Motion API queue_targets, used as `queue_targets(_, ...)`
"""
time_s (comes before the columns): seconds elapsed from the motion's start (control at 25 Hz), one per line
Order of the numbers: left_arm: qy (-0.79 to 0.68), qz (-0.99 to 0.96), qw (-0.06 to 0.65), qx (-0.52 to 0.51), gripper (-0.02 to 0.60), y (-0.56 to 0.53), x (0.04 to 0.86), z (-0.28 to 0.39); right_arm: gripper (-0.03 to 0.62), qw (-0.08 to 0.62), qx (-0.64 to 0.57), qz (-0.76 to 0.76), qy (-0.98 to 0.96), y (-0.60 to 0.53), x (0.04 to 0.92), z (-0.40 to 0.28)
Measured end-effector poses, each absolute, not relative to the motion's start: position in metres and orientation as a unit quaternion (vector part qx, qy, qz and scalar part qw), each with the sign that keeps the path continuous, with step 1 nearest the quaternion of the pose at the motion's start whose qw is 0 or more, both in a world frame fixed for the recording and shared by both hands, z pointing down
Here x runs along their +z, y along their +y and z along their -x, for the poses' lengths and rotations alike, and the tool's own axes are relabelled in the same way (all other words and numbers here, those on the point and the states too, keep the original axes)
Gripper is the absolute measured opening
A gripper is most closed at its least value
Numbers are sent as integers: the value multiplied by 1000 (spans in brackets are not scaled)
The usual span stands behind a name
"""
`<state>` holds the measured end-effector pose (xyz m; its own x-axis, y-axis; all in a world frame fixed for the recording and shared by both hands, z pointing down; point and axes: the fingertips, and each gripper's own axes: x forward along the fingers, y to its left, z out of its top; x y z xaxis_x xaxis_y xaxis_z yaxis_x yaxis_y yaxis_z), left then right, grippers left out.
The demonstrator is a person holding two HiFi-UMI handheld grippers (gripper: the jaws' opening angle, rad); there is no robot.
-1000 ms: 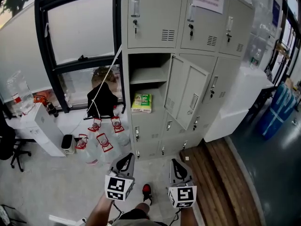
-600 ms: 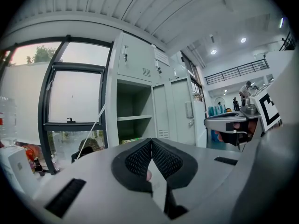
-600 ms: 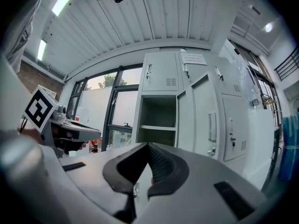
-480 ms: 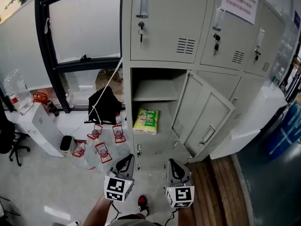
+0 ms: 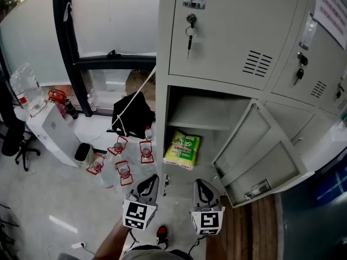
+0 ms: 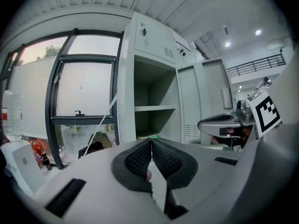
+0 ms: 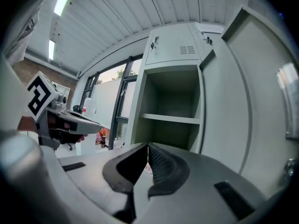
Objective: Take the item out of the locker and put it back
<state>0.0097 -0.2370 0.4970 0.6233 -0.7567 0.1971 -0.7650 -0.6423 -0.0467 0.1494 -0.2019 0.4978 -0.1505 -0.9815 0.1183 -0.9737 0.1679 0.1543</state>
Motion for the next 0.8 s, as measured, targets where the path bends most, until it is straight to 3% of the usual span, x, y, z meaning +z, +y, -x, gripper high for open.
queue_targets(0.16,-439,-891,28,114,23,-256,509,-3,19,157,-48,-612,-773,-233,517,-138)
queue_targets(0.2,-444,-888,31,117,23,-259,511,-1,35,180,-58,-602,-775,-240,524,-134)
queue_targets(0.28,-450,-884,36,119,23,-265,515,2,151,229,-83,-584,-774,-253,536,-129)
queue_targets(0.4,-457,-880,39,122,23,-272,519,6,216,297,-133,-566,-758,-270,552,-125)
queue_targets(0.6,-464,-875,50,128,23,-279,527,12,275,396,-189,-538,-720,-295,580,-129)
queue_targets(0.8,-468,-871,56,137,23,-284,536,17,328,449,-200,-522,-697,-316,605,-135)
